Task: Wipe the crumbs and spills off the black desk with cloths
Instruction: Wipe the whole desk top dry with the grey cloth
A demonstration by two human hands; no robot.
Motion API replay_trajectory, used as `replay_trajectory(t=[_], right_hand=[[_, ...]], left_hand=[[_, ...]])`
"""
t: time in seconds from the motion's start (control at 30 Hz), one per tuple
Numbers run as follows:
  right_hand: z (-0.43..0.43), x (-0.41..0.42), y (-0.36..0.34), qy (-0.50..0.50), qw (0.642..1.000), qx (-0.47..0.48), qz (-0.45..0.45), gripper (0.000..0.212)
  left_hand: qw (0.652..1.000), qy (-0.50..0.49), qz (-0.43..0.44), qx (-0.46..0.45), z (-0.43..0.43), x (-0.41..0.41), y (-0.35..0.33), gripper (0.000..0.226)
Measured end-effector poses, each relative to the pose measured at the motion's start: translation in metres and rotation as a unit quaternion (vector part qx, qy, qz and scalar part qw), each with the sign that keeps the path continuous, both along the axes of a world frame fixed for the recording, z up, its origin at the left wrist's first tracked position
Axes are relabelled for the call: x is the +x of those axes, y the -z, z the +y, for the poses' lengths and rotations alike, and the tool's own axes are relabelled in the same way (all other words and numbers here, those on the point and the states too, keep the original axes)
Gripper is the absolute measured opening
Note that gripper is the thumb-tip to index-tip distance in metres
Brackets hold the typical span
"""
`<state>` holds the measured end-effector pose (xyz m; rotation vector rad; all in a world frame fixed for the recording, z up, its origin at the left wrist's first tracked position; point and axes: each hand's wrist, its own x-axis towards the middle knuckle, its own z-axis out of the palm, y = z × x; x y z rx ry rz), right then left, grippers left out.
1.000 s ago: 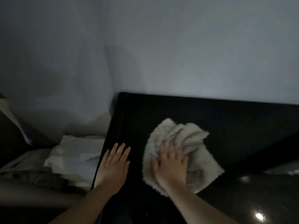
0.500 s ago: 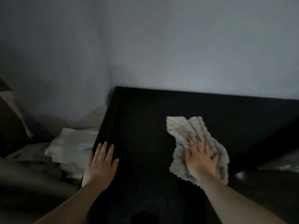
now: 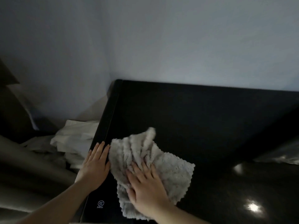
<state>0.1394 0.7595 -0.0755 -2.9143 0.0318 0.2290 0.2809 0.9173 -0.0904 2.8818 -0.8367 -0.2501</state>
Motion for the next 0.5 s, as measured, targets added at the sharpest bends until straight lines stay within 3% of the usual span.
replay_trajectory(t=[0.1, 0.17, 0.23, 0.3, 0.37, 0.5], right_hand=[[-0.038, 0.003, -0.002, -0.018, 0.999, -0.038, 0.02, 0.063], [-0.073, 0.006, 0.002, 0.151, 0.987, -0.043, 0.04, 0.068], [-0.093, 0.018, -0.002, 0.328, 0.941, -0.041, 0.077, 0.061], [-0.088, 0.038, -0.006, 0.433, 0.897, -0.004, 0.09, 0.057], [-0.063, 0.06, -0.011, 0.443, 0.891, 0.014, 0.099, 0.057], [0.023, 0.086, -0.009, 0.306, 0.95, 0.022, 0.057, 0.055]], left_hand=[[1.0, 0.015, -0.017, 0.0, 0.012, -0.006, 0.0, 0.087], [1.0, 0.023, -0.006, 0.011, 0.017, -0.008, -0.002, 0.09], [0.999, 0.036, 0.021, 0.007, 0.024, -0.009, -0.005, 0.096], [0.997, 0.048, 0.057, -0.02, 0.037, -0.008, -0.003, 0.101], [0.991, 0.047, 0.101, -0.07, 0.052, -0.005, -0.002, 0.087], [0.969, -0.001, 0.196, -0.151, 0.072, -0.002, -0.001, 0.066]])
